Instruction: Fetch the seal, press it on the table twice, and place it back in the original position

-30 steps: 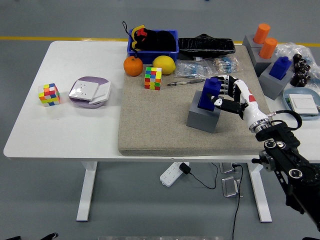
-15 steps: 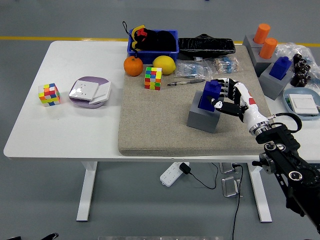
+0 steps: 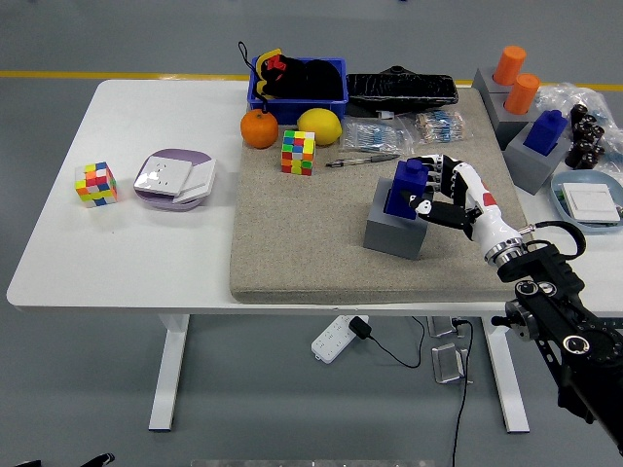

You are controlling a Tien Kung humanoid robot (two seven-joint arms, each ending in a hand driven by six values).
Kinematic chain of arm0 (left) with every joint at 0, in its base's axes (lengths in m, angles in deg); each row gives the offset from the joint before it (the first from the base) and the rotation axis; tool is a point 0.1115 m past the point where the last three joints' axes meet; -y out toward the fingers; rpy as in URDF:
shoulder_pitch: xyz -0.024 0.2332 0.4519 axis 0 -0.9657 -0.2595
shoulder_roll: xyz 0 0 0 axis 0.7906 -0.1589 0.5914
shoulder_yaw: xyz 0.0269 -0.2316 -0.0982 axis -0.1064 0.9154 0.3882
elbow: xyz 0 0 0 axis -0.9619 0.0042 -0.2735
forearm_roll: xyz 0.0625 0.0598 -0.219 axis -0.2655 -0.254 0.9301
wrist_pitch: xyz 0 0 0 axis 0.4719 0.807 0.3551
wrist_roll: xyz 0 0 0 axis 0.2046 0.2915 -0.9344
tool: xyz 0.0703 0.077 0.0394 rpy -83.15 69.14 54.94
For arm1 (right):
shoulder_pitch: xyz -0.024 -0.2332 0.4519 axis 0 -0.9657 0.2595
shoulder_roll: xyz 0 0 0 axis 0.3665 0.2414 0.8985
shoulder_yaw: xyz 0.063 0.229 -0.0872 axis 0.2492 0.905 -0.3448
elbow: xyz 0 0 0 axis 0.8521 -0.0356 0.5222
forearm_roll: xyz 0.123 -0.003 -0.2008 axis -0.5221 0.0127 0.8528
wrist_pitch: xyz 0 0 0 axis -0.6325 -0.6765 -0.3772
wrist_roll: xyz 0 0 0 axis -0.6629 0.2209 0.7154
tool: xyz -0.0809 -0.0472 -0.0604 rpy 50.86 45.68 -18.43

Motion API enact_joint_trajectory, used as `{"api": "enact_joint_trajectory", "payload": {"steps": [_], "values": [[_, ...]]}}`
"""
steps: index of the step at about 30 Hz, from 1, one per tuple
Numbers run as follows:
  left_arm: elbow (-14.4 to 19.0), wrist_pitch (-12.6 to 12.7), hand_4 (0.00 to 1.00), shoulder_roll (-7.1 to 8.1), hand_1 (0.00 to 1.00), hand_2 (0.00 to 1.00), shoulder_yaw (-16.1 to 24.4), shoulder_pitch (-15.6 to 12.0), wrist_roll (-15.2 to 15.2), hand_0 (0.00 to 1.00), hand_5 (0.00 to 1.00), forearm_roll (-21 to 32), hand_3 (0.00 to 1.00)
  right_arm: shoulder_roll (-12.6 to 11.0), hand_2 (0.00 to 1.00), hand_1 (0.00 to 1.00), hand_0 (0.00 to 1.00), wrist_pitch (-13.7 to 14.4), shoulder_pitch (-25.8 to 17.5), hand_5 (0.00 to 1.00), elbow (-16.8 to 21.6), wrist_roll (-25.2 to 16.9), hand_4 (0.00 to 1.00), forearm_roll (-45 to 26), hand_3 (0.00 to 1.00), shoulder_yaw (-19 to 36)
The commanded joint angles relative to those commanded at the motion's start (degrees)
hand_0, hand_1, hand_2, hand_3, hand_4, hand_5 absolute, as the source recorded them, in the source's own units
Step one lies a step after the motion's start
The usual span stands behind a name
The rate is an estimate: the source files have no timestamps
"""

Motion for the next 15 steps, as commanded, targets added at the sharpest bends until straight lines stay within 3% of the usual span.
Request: {"api": "enact_joint_trajectory", "payload": {"steps": [4, 5, 11, 12, 15], "values": [[0.0, 0.0, 0.683, -0.02, 0.785, 0.763, 0.0, 0.0, 0.0, 0.813, 0.430, 0.1, 0.800, 0.0, 0.496, 0.489, 0.606, -0.7, 0.1, 0.002, 0.2, 0.0, 0.726, 0.3, 0.525, -0.2], [0.0, 0.0, 0.682, -0.02, 0.786, 0.763, 0.0, 0.0, 0.0, 0.813, 0.429, 0.0, 0.800, 0.0, 0.565, 0.573, 0.675, -0.7, 0.1, 0.002, 0.2, 0.1, 0.854, 0.3, 0.587, -0.2], [0.0, 0.0, 0.682, 0.03, 0.786, 0.763, 0.0, -0.1, 0.0, 0.813, 0.429, 0.1, 0.800, 0.0, 0.565, 0.573, 0.675, -0.7, 0.2, 0.002, 0.3, 0.0, 0.854, 0.4, 0.587, -0.3], [0.0, 0.0, 0.683, 0.02, 0.786, 0.762, 0.0, -0.1, 0.0, 0.813, 0.430, 0.0, 0.800, 0.0, 0.600, 0.615, 0.695, -0.7, 0.2, 0.002, 0.3, 0.0, 0.909, 0.4, 0.615, -0.3], [0.0, 0.0, 0.683, 0.00, 0.786, 0.762, 0.0, -0.1, 0.0, 0.813, 0.430, 0.1, 0.800, 0.0, 0.600, 0.615, 0.695, -1.0, 0.2, 0.002, 0.3, -0.1, 0.909, 0.7, 0.615, -0.3]]}}
